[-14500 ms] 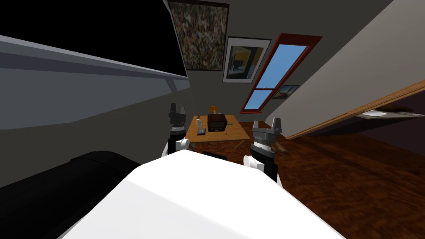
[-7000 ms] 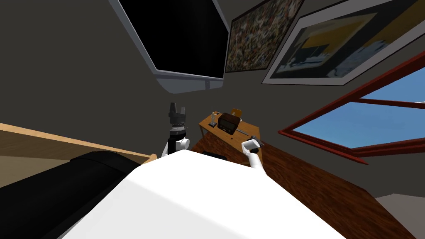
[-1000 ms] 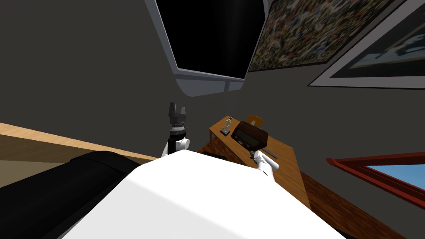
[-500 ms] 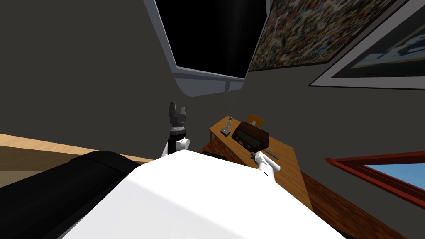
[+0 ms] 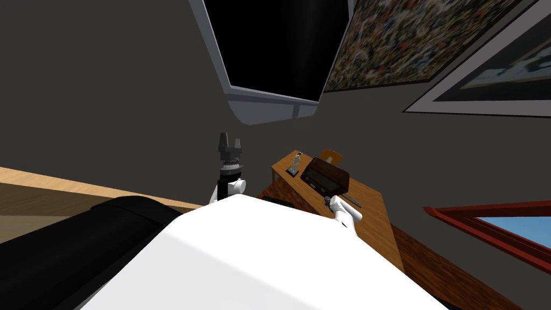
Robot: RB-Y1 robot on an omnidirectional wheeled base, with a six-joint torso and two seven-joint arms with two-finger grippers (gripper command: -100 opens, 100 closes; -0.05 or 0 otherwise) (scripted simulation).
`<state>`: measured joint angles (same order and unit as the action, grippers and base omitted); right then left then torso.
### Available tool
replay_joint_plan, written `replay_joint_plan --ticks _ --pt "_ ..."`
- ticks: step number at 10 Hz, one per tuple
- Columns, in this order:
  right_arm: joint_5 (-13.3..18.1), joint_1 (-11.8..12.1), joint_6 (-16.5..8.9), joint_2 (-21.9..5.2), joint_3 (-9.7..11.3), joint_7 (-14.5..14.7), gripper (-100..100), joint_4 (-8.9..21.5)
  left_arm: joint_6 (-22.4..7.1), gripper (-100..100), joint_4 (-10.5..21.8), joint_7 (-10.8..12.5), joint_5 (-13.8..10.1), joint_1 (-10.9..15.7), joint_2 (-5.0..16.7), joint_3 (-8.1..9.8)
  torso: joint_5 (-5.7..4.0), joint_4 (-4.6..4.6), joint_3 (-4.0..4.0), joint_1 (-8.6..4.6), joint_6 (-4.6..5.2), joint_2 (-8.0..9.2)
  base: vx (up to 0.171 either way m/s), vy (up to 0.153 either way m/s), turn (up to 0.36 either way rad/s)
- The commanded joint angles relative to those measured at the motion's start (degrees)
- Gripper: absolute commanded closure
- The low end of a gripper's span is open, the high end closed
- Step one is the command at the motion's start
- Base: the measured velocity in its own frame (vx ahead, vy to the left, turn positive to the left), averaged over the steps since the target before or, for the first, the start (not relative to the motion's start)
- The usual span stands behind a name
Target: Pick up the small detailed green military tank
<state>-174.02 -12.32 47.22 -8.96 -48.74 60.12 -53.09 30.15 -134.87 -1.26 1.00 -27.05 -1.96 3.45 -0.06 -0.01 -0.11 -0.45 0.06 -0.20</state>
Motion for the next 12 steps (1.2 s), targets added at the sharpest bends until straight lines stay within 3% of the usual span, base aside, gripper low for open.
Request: replay_joint_plan --ticks 1,3,4,5,7,8,10,11,12 --pt "0.18 -0.03 0.88 0.05 2.05 -2.81 100 -0.57 0.0 0 0.0 0.0 0.0 0.0 0.0 0.0 0.0 0.0 0.0 0.0 0.0 0.0 -0.061 -0.095 0.102" --pt "0.62 -0.17 2.15 -0.11 5.81 -6.16 100 -0.96 0.0 0 0.0 0.0 0.0 0.0 0.0 0.0 -0.04 0.01 0.11 -0.15 0.07 0.22 -0.097 -0.092 0.08" --pt "0.62 -0.17 2.15 -0.11 5.81 -7.74 100 -0.96 0.0 0 0.0 0.0 0.0 0.0 0.0 0.0 -0.04 0.01 0.12 -0.11 0.09 0.24 -0.04 -0.034 0.003" --pt "1.07 -0.32 3.42 -0.28 8.39 -9.43 100 -1.35 0.0 0 0.0 0.0 0.0 -0.01 0.0 0.0 -0.01 -0.02 0.05 0.05 0.09 0.11 -0.049 -0.056 0.104" --pt "1.07 -0.32 3.42 -0.28 9.57 -12.67 100 -1.35 0.0 0 0.0 0.0 0.0 0.0 0.0 0.0 -0.01 -0.01 0.03 0.0 0.05 0.07 -0.04 -0.047 0.044" --pt "1.51 -0.46 4.68 -0.44 12.19 -14.35 100 -1.74 0.0 0 0.0 0.0 0.0 -0.01 0.0 0.0 0.0 -0.04 0.0 0.08 0.1 0.02 -0.054 -0.047 0.085" --pt "1.51 -0.46 4.68 -0.44 13.33 -17.61 100 -1.74 0.0 0 0.0 0.0 0.0 0.0 0.0 0.0 -0.02 -0.02 0.05 0.02 0.08 0.12 -0.054 -0.049 0.045" --pt "1.95 -0.6 5.95 -0.6 15.94 -19.2 100 -2.13 0.0 0 0.0 0.0 0.0 -0.01 0.0 0.0 0.0 -0.03 0.02 0.06 0.11 0.05 -0.062 -0.063 0.094" --pt "1.95 -0.6 5.95 -0.6 17.09 -20.71 100 -2.13 0.0 0 0.0 0.0 0.0 0.0 0.0 0.0 -0.01 -0.01 0.05 -0.01 0.06 0.1 -0.064 -0.075 0.069"
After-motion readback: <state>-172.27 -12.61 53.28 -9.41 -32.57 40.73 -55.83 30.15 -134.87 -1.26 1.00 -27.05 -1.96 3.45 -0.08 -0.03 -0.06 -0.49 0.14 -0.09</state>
